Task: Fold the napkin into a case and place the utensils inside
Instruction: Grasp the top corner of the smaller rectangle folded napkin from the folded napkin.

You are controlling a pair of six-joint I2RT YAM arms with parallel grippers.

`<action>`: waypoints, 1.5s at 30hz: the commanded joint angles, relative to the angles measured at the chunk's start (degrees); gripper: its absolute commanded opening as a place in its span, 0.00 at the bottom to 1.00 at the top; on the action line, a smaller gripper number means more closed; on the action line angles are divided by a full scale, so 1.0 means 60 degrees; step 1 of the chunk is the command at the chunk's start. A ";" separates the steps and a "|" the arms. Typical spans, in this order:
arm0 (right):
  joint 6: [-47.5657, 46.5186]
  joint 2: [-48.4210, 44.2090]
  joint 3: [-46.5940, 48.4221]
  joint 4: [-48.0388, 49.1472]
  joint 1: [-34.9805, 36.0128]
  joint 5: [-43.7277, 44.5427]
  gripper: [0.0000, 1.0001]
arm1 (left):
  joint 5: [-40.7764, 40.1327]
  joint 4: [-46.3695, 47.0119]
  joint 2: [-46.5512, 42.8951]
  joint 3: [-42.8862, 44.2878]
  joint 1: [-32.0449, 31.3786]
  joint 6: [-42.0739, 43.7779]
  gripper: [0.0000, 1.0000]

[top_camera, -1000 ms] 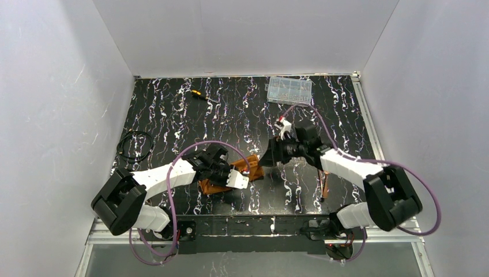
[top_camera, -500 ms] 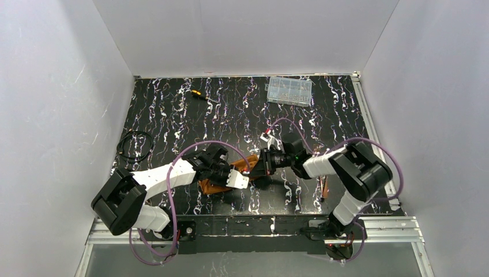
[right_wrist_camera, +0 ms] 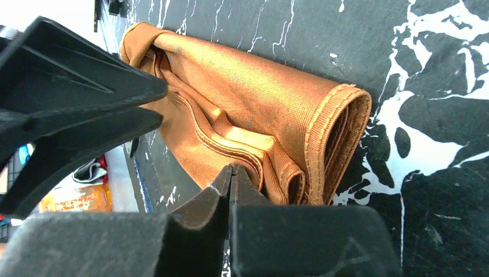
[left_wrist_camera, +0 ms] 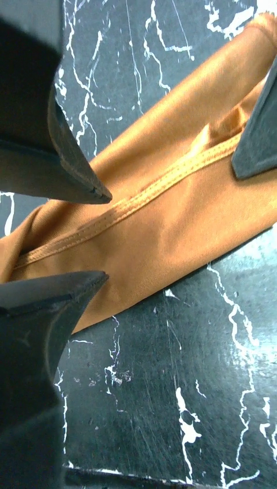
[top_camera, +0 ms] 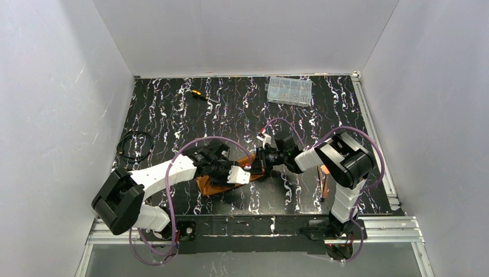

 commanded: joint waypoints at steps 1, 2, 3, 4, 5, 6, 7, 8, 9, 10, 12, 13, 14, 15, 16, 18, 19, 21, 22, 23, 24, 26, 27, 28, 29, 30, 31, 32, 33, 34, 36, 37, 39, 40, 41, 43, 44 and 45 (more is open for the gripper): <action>-0.0416 0.0054 0.0014 -0.0279 -0.0011 0.0425 0.07 | 0.0257 -0.1098 -0.0393 0.0990 0.0102 -0.0644 0.48; -0.0430 0.0032 -0.0024 -0.0317 -0.0002 0.0504 0.05 | 0.0327 -0.1171 -0.0490 0.1128 0.0132 -0.0743 0.51; -0.0456 0.0015 -0.0029 -0.0377 -0.0002 0.0554 0.04 | 0.0387 -0.1193 -0.0584 0.1258 0.0155 -0.0821 0.55; -0.0457 -0.0004 -0.0024 -0.0379 0.0012 0.0581 0.04 | 0.0431 -0.1174 -0.0653 0.1331 0.0185 -0.0924 0.58; -0.0458 -0.0010 -0.0002 -0.0381 0.0033 0.0577 0.03 | 0.0464 -0.1089 -0.0667 0.1410 0.0209 -0.1014 0.60; -0.0456 0.0000 0.0023 -0.0343 0.0062 0.0563 0.03 | 0.0474 -0.0956 -0.0613 0.1435 0.0239 -0.1099 0.62; -0.0423 0.0018 0.0061 -0.0287 0.0105 0.0531 0.03 | 0.0468 -0.0824 -0.0475 0.1467 0.0272 -0.1179 0.62; -0.0358 0.0023 0.0086 -0.0163 0.0145 0.0483 0.03 | 0.0449 -0.0751 -0.0249 0.1520 0.0339 -0.1229 0.62; -0.0282 -0.0001 0.0080 -0.0002 0.0194 0.0451 0.03 | 0.0446 -0.0714 0.0025 0.1599 0.0435 -0.1243 0.62; -0.0209 -0.0034 0.0103 0.0107 0.0225 0.0420 0.03 | 0.0518 -0.0669 0.0271 0.1676 0.0590 -0.1305 0.62; -0.0026 -0.0086 0.0129 0.0361 0.0259 0.0339 0.03 | 0.0853 -0.0789 0.0796 0.1905 0.1025 -0.1443 0.63; 0.0106 -0.0138 0.0124 0.0473 0.0261 0.0295 0.04 | 0.1039 -0.0902 0.1129 0.2059 0.1167 -0.1498 0.63; 0.0138 -0.0190 0.0145 0.0526 0.0270 0.0310 0.04 | 0.1267 -0.1170 0.1396 0.2265 0.1273 -0.1494 0.64; 0.0163 -0.0235 0.0162 0.0545 0.0266 0.0331 0.03 | 0.1468 -0.1433 0.1653 0.2470 0.1328 -0.1510 0.65; 0.0202 -0.0286 0.0187 0.0579 0.0262 0.0335 0.03 | 0.1705 -0.1709 0.1857 0.2682 0.1362 -0.1510 0.66; 0.0281 -0.0376 0.0192 0.0746 0.0276 0.0336 0.03 | 0.2125 -0.1978 0.2136 0.2960 0.1388 -0.1548 0.67; 0.0301 -0.0414 0.0196 0.0772 0.0278 0.0359 0.03 | 0.2267 -0.2001 0.2255 0.3020 0.1401 -0.1555 0.67; 0.0304 -0.0439 0.0234 0.0795 0.0276 0.0393 0.03 | 0.2481 -0.2197 0.2506 0.3197 0.1403 -0.1410 0.67; 0.0286 -0.0438 0.0259 0.0804 0.0278 0.0383 0.03 | 0.2581 -0.2343 0.2645 0.3328 0.1416 -0.1373 0.67; 0.0269 -0.0422 0.0279 0.0803 0.0280 0.0393 0.03 | 0.2685 -0.2533 0.2772 0.3452 0.1417 -0.1325 0.67; 0.0261 -0.0390 0.0291 0.0810 0.0286 0.0414 0.03 | 0.2791 -0.2678 0.2882 0.3552 0.1418 -0.1273 0.67; 0.0244 -0.0314 0.0340 0.0853 0.0290 0.0437 0.03 | 0.2964 -0.2725 0.2944 0.3610 0.1416 -0.1245 0.67; 0.0238 -0.0239 0.0362 0.0879 0.0291 0.0438 0.03 | 0.3009 -0.2731 0.2965 0.3614 0.1410 -0.1230 0.67; 0.0224 -0.0151 0.0402 0.0890 0.0283 0.0444 0.03 | 0.3035 -0.2738 0.2984 0.3602 0.1404 -0.1234 0.67; 0.0241 -0.0065 0.0432 0.0942 0.0292 0.0428 0.03 | 0.3027 -0.2722 0.3002 0.3569 0.1401 -0.1229 0.67; 0.0261 0.0009 0.0449 0.1007 0.0289 0.0424 0.03 | 0.2966 -0.2669 0.3009 0.3499 0.1403 -0.1235 0.67; 0.0302 0.0103 0.0469 0.1067 0.0279 0.0416 0.03 | 0.2887 -0.2559 0.3017 0.3417 0.1403 -0.1276 0.67; 0.0355 0.0201 0.0490 0.1189 0.0280 0.0379 0.02 | 0.2822 -0.2460 0.3018 0.3322 0.1403 -0.1298 0.67; 0.0428 0.0279 0.0517 0.1284 0.0280 0.0348 0.02 | 0.2748 -0.2337 0.3020 0.3214 0.1403 -0.1315 0.67; 0.0488 0.0329 0.0560 0.1387 0.0289 0.0319 0.02 | 0.2677 -0.2172 0.3032 0.3107 0.1403 -0.1398 0.67; 0.0573 0.0338 0.0664 0.1450 0.0291 0.0286 0.02 | 0.2368 -0.1886 0.3103 0.3030 0.1318 -0.1551 0.67; 0.0655 0.0303 0.0690 0.1512 0.0291 0.0252 0.02 | 0.2146 -0.1680 0.3143 0.3018 0.1209 -0.1658 0.67; 0.0754 0.0115 0.0684 0.1583 0.0291 0.0234 0.02 | 0.1465 -0.1272 0.3238 0.2892 0.0985 -0.1809 0.66; 0.0802 -0.0019 0.0645 0.1587 0.0291 0.0229 0.02 | 0.0943 -0.1143 0.3313 0.2854 0.0823 -0.1857 0.64; 0.0839 -0.0139 0.0584 0.1590 0.0278 0.0233 0.03 | 0.0587 -0.1065 0.3365 0.2816 0.0724 -0.1905 0.61; 0.0923 -0.0411 0.0444 0.1609 0.0239 0.0186 0.04 | 0.0340 -0.0990 0.3398 0.2711 0.0686 -0.1957 0.49; 0.0971 -0.0543 0.0326 0.1614 0.0182 0.0158 0.05 | 0.0250 -0.0958 0.3403 0.2667 0.0682 -0.1953 0.41; 0.1014 -0.0759 0.0199 0.1639 0.0063 0.0106 0.06 | 0.0151 -0.0930 0.3413 0.2591 0.0668 -0.1943 0.37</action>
